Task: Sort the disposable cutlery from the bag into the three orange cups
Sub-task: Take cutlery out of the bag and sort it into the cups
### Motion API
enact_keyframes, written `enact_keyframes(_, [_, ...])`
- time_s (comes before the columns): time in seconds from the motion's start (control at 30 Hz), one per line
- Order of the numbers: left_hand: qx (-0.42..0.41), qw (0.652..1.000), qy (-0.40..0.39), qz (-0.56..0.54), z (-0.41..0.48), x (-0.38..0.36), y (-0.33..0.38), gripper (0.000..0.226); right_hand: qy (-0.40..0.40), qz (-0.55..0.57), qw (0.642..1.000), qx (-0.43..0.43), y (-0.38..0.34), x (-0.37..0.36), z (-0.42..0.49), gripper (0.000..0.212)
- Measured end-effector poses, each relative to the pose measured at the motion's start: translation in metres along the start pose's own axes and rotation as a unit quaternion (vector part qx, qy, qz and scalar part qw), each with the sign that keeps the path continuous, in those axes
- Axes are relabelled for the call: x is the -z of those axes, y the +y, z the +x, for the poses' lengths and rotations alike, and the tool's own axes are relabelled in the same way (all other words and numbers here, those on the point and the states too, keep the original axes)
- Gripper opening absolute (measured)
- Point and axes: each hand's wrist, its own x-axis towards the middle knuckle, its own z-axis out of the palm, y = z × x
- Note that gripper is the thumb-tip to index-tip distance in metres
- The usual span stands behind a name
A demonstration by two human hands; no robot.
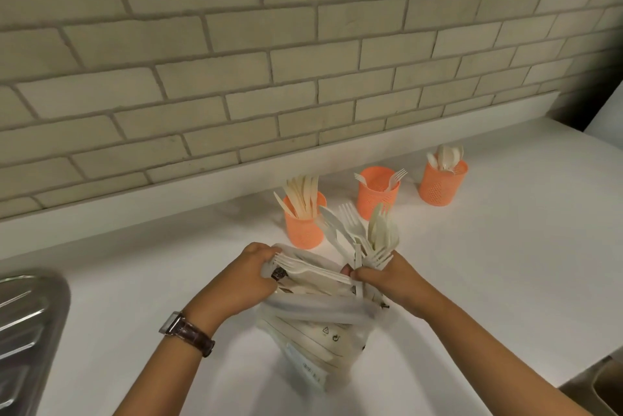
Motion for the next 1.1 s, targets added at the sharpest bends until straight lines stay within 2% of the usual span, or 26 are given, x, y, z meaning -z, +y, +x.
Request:
enact_keyframes(0.1, [0.014, 0.999, 0.009, -0.029, -0.005, 0.004, -0.002, 0.055, 0.013, 0.017, 1.0, 0.008, -0.003, 0.003, -0.001, 0.013])
enact_keyframes(0.17, [0.034, 0.998, 0.021, -0.049, -0.012, 0.01, -0.006, 0.056, 0.019, 0.062, 0.997, 0.029, -0.01, 0.006, -0.001, 0.014])
enact_keyframes(0.23, [0.042, 0.997, 0.032, -0.06, -0.023, 0.017, -0.01, 0.056, 0.036, 0.153, 0.986, 0.05, -0.017, 0.006, 0.0, 0.014])
enact_keyframes(0.4, [0.047, 0.995, 0.063, -0.065, -0.056, 0.025, -0.03, 0.054, 0.062, 0.337, 0.937, 0.072, -0.039, 0.005, 0.004, 0.025])
enact_keyframes(0.53, [0.056, 0.984, 0.145, -0.088, -0.064, 0.039, -0.051, 0.055, 0.027, 0.386, 0.921, 0.04, -0.045, 0.009, 0.002, 0.023])
enact_keyframes(0.67, [0.102, 0.979, 0.172, -0.044, -0.057, 0.04, -0.058, 0.054, 0.014, 0.362, 0.932, 0.014, -0.031, 0.017, -0.002, 0.024])
enact_keyframes(0.73, [0.143, 0.973, 0.179, 0.036, -0.051, 0.03, -0.053, 0.052, 0.019, 0.354, 0.935, -0.001, -0.021, 0.023, -0.004, 0.023])
enact_keyframes(0.8, [0.169, 0.94, 0.243, 0.167, -0.047, 0.017, -0.033, 0.054, 0.019, 0.358, 0.933, -0.014, -0.011, 0.032, -0.006, 0.025])
enact_keyframes(0.83, [0.142, 0.927, 0.299, 0.178, -0.045, 0.009, -0.016, 0.052, 0.019, 0.36, 0.932, -0.018, -0.005, 0.038, -0.007, 0.025])
enact_keyframes(0.9, [0.025, 0.928, 0.364, 0.076, -0.039, -0.016, 0.029, 0.04, 0.017, 0.364, 0.931, -0.022, 0.004, 0.052, -0.007, 0.024])
enact_keyframes(0.97, [-0.046, 0.939, 0.329, -0.088, -0.024, -0.046, 0.08, 0.025, 0.011, 0.365, 0.93, -0.029, 0.013, 0.07, -0.005, 0.026])
enact_keyframes(1.03, [-0.021, 0.936, 0.276, -0.217, -0.001, -0.076, 0.122, 0.021, -0.008, 0.367, 0.929, -0.041, 0.022, 0.091, -0.002, 0.03])
enact_keyframes(1.1, [0.018, 0.915, 0.266, -0.301, 0.022, -0.1, 0.153, 0.017, -0.027, 0.356, 0.932, -0.056, 0.027, 0.111, 0.001, 0.033])
